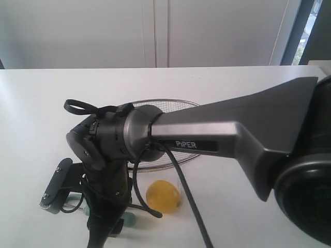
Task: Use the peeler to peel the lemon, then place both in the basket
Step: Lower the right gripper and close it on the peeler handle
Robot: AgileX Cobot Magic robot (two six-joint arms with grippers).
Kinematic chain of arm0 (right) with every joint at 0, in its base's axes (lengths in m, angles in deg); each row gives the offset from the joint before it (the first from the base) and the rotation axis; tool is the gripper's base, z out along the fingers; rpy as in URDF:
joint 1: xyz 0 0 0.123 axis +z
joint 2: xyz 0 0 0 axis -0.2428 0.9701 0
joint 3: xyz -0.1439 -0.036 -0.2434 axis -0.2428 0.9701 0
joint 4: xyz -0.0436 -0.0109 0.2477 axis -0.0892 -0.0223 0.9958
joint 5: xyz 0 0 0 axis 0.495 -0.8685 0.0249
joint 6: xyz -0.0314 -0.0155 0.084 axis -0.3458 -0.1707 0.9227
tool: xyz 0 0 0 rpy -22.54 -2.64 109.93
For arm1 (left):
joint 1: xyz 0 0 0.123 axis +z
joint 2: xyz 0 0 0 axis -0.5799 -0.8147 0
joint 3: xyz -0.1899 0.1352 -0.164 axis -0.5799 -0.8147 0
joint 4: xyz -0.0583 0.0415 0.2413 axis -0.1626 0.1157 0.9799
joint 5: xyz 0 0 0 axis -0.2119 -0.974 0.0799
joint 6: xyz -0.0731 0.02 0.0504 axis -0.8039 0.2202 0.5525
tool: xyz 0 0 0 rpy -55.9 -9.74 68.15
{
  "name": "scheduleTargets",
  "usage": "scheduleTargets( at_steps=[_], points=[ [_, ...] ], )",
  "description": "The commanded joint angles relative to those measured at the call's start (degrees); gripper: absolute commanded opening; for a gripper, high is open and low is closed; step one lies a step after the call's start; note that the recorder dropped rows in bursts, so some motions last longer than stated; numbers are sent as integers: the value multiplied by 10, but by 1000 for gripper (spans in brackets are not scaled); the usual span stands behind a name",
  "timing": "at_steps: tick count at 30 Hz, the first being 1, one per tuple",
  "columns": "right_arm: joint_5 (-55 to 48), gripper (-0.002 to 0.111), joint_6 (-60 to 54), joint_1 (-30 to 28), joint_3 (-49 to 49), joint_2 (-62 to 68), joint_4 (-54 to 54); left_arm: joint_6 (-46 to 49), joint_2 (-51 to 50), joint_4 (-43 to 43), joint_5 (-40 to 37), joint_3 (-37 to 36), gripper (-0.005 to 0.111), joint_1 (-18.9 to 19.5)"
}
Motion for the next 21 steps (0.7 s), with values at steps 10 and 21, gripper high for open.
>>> scheduleTargets(
  at_steps=[10, 21],
  points=[
    [-1, 53, -5, 0, -2, 10, 4, 1, 3, -3, 1, -1, 0, -2],
    [-26, 11, -4, 0, -2, 10, 4, 1, 3, -3, 1, -1, 0, -2]
  ],
)
